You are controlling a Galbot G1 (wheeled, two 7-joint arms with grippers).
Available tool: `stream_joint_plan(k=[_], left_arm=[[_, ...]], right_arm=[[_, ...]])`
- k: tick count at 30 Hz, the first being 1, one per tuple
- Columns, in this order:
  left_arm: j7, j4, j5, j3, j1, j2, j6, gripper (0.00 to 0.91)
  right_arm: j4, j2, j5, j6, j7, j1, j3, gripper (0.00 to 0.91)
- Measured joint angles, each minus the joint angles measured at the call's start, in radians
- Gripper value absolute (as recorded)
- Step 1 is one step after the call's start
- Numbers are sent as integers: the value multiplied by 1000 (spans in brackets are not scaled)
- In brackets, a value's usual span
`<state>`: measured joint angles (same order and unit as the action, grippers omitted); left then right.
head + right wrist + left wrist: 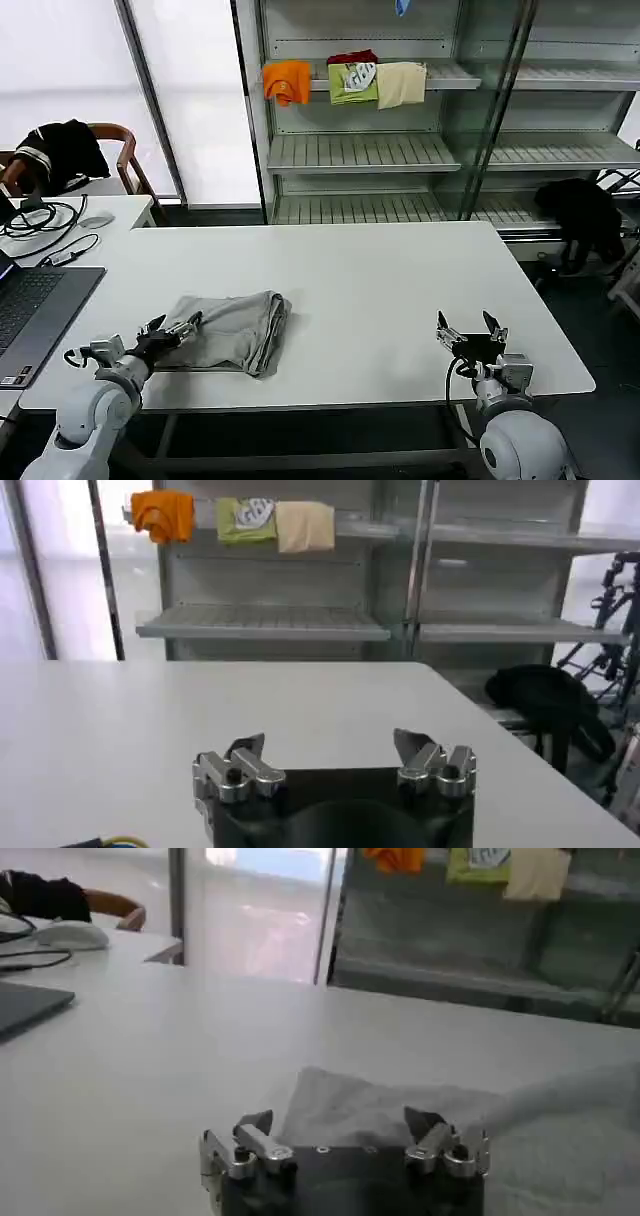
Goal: Fold and organize the clothes.
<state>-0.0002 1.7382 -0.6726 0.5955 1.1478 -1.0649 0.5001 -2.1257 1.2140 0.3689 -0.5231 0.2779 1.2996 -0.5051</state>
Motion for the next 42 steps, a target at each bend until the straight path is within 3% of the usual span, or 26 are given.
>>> stream_joint_plan(k=[1,2,3,5,31,37,42], left_arm=[[1,-2,0,0,0,-1,2,736],[3,-4,0,-1,0,-2,3,584],[5,-6,1,-1,0,-2,4,343],[9,-12,1,-1,2,-4,5,40],[20,-26,11,15,-2,-1,-31,10],[20,-23,3,69,-12,47,-36,10],[22,-33,14,148,-22,130,-38,10]], right_arm=[[0,0,0,1,0,1,0,907],[1,-1,1,1,0,1,0,907],[2,-1,1,2,-1,2,0,907],[3,-1,1,4,-1,3,-1,907],[-2,3,3,2,-2,-7,-2,907],[-1,-2,8,2,-1,-14,-2,907],[8,0,11,2,0,-21,5,907]])
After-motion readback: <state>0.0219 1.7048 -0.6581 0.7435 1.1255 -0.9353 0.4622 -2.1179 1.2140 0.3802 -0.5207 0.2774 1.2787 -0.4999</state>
